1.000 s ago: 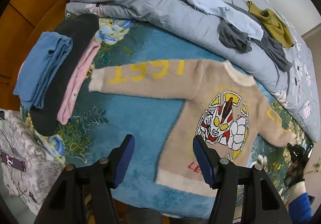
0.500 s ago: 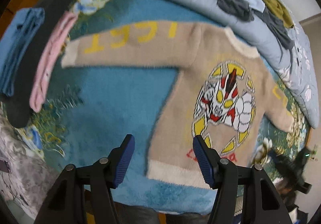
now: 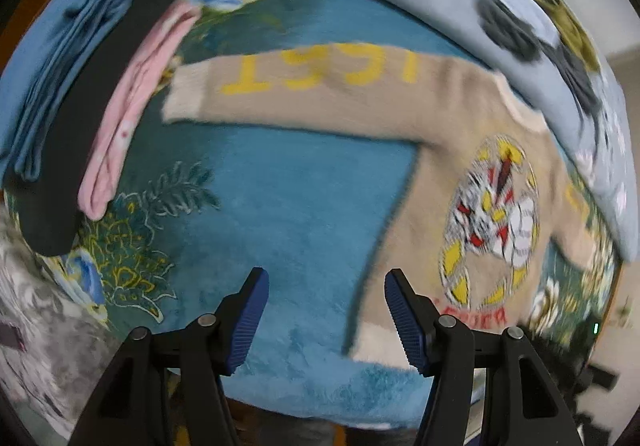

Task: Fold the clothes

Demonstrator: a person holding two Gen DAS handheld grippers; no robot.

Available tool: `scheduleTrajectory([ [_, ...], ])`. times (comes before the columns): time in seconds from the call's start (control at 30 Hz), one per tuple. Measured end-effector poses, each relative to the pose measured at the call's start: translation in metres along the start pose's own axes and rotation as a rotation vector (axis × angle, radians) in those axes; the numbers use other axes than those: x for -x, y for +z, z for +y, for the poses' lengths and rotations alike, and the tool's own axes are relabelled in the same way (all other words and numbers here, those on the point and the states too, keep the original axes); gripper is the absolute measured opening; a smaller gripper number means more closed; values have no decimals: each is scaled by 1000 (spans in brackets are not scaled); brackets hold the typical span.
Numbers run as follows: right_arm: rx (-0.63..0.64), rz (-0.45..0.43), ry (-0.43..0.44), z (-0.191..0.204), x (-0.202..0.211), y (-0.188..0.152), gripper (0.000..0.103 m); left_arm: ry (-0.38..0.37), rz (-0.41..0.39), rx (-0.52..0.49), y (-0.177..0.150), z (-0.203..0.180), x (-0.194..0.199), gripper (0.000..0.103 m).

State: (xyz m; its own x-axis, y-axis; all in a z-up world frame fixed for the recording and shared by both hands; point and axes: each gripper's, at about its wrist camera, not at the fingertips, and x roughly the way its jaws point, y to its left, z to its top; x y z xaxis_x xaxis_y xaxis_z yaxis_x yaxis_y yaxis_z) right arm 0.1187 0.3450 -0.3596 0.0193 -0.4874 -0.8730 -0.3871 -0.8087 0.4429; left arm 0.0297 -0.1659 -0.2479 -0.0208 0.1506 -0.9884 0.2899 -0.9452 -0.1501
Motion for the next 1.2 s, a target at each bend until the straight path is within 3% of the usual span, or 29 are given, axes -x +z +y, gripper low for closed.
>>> scheduleTrajectory([
  [0.13,-5,3,-121,1,3,-5,11,-30,-29,132,23,37,-11,64],
  [0.2,-4,13,-143,5,5,-6,11,-47,-44,206,36,55,-20,64],
  [0.43,4,-83,-191,39,55,-15,13,-102,-103,574,74,132,-67,63],
  [0.5,40,-102,-213,54,70,-21,16,-122,-110,667,78,148,-80,62],
  [0.57,80,-122,-241,69,86,-27,26,-139,-117,751,82,161,-91,62],
  [0.63,109,-139,-262,87,101,-21,29,-142,-120,785,87,166,-100,56],
  [0.67,119,-140,-269,92,102,-16,29,-147,-124,789,90,167,-103,53],
  [0.83,186,-132,-308,117,111,1,29,-179,-131,803,103,164,-113,16],
  [0.93,214,-132,-310,126,113,6,29,-170,-150,805,106,158,-108,8],
  [1.03,217,-132,-300,128,109,12,29,-160,-217,706,111,138,-84,7],
  [1.13,208,-129,-279,126,104,19,29,-137,-320,439,117,92,-38,7],
  [1.2,203,-133,-261,123,103,23,29,-127,-387,206,114,41,-2,7],
])
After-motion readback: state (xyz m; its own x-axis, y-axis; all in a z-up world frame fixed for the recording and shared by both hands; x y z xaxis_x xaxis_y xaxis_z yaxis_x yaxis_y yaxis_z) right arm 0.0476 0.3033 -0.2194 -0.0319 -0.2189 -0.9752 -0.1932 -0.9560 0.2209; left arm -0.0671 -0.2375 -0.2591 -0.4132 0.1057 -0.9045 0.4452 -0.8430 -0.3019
